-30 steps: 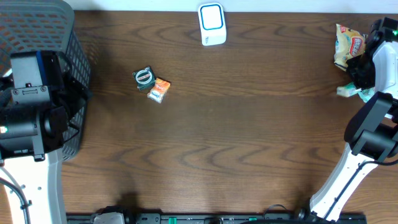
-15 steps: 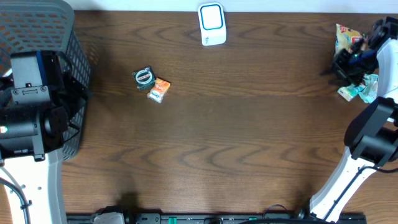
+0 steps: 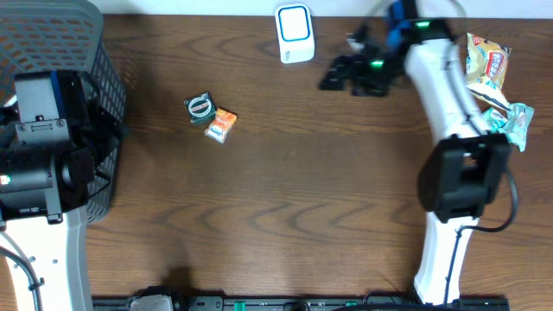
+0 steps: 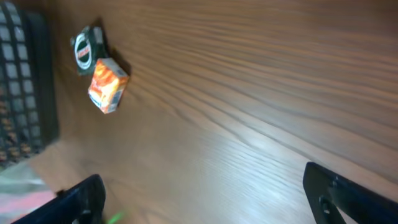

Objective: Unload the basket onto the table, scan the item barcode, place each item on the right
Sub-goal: 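Reach the right gripper left toward the orange tissue packet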

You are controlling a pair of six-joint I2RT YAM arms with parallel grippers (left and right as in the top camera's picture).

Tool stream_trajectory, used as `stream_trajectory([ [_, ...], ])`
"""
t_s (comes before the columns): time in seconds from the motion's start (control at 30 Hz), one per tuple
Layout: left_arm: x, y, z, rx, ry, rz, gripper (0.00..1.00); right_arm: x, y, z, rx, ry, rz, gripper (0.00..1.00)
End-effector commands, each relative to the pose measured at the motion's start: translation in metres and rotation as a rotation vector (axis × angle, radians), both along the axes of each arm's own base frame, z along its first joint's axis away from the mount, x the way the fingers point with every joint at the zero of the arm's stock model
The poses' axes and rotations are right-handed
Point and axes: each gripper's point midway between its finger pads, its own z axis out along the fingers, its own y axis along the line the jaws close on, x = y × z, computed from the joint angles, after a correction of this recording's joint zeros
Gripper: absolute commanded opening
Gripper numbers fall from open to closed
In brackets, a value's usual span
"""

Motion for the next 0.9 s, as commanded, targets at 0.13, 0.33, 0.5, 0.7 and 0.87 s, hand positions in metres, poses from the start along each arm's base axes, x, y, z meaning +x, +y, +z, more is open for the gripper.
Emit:
stream_trajectory([
  [0.13,-0.002,0.003,-0.002,0.0,0.004,0.023,0.98,-0.005,0.138,0.002,-0.024,-0.124,-0.006,0.84],
  [0.33,-0.002,0.003,-0.002,0.0,0.004,0.023,0.98,-0.019,0.235,-0.034,-0.066,-0.257,-0.011,0.83],
  [0.5,-0.002,0.003,-0.002,0.0,0.004,0.023,0.97,-0.025,0.26,-0.074,-0.111,-0.282,-0.015,0.61],
  [0.7,-0.002,0.003,-0.002,0.0,0.004,0.023,0.98,-0.029,0.252,-0.116,-0.195,-0.236,-0.016,0.44],
  [0.87,-0.002,0.003,-0.002,0.0,0.004,0.023,0.98,-0.034,0.204,-0.13,-0.411,-0.206,-0.066,0.31],
])
